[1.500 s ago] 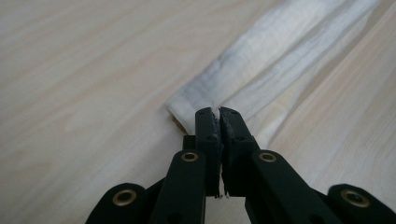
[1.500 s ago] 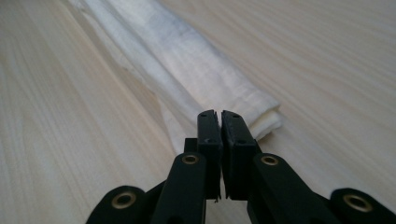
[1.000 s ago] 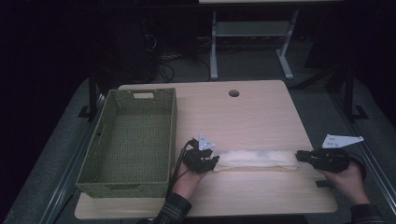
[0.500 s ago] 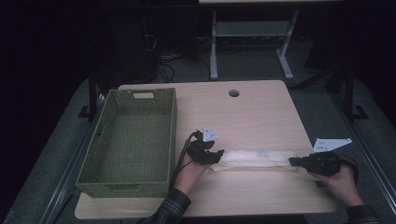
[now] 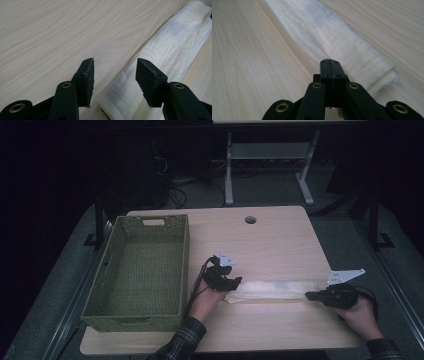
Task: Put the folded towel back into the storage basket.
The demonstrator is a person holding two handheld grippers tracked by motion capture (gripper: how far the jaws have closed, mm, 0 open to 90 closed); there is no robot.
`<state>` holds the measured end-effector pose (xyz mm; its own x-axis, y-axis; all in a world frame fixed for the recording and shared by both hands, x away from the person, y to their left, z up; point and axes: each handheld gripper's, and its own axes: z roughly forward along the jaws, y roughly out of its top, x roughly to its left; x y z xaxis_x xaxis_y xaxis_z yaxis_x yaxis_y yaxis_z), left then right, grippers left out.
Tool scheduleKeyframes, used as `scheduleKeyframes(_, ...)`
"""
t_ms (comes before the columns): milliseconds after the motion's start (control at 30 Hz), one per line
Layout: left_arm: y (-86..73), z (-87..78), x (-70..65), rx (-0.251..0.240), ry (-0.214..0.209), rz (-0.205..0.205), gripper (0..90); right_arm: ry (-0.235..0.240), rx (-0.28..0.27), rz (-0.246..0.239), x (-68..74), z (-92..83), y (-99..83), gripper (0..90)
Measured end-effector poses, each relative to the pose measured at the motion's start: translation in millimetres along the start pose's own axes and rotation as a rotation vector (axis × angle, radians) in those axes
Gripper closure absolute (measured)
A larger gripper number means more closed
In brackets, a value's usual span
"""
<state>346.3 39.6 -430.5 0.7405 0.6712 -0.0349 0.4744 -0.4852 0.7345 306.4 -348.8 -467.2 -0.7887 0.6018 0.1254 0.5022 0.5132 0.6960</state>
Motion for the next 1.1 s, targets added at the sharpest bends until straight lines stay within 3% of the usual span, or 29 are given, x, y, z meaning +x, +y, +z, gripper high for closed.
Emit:
scheduleKeyframes(267, 0.0, -1.8, 0.4, -0.014, 0.004, -0.002, 47.2, -0.044, 0.005, -0.012, -15.8, 10.0, 13.7, 90.0)
scheduleKeyframes(667, -0.5, -3.0, -0.8, -0.017, -0.003, 0.006, 46.9, -0.047, -0.01, 0.012, -39.8, 32.8, 40.2, 90.0)
scheduleKeyframes(967, -0.7, -4.5, 0.7, -0.02, -0.003, 0.006, 46.9, -0.056, -0.027, -0.003, -57.9, 56.6, 70.0, 90.0)
scheduleKeyframes(1100, -0.9, -3.6, 0.5, -0.019, -0.003, 0.003, 46.9, -0.045, -0.032, 0.021, -65.7, 68.2, 78.9, 90.0)
